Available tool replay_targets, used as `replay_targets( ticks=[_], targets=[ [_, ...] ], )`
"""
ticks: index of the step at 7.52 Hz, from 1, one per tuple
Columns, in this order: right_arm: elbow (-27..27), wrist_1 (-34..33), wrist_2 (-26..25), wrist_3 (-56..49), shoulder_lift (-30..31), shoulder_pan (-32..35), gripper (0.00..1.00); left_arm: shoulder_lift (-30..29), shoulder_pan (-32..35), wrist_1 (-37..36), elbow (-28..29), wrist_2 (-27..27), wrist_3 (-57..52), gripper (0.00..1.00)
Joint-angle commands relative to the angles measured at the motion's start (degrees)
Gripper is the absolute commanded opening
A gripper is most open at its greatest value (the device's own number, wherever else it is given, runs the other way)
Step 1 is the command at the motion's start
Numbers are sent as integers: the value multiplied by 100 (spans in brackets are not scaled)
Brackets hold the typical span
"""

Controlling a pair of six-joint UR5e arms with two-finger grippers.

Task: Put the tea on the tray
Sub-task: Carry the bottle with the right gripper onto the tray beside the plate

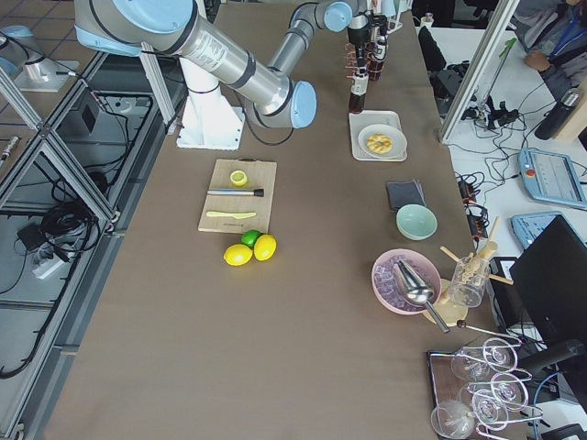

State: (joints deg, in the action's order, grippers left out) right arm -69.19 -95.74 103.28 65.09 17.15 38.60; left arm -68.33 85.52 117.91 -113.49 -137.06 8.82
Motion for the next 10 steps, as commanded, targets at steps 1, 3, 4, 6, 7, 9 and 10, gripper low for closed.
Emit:
replay_targets(
  ticks=[1,3,4,6,7,9,10],
  targets=[
    [1527,1043,44,-75,-458,209,0,399,650,4,117,-347,-592,97],
    [2170,1521,87,-75,-625,280,0,400,677,4,125,-347,-592,97],
    [2182,1540,140,-75,-625,289,0,382,685,4,143,-339,-592,97],
    [2217,1541,149,-84,-626,289,13,330,685,-5,169,-321,-592,97],
    [2217,1541,140,-84,-626,289,99,321,677,-5,187,-295,-592,97],
    [2208,1540,149,-75,-626,298,100,321,677,-5,152,-295,-592,97],
    [2165,1532,219,-75,-626,367,100,286,668,-31,117,-321,-531,97]
  ],
)
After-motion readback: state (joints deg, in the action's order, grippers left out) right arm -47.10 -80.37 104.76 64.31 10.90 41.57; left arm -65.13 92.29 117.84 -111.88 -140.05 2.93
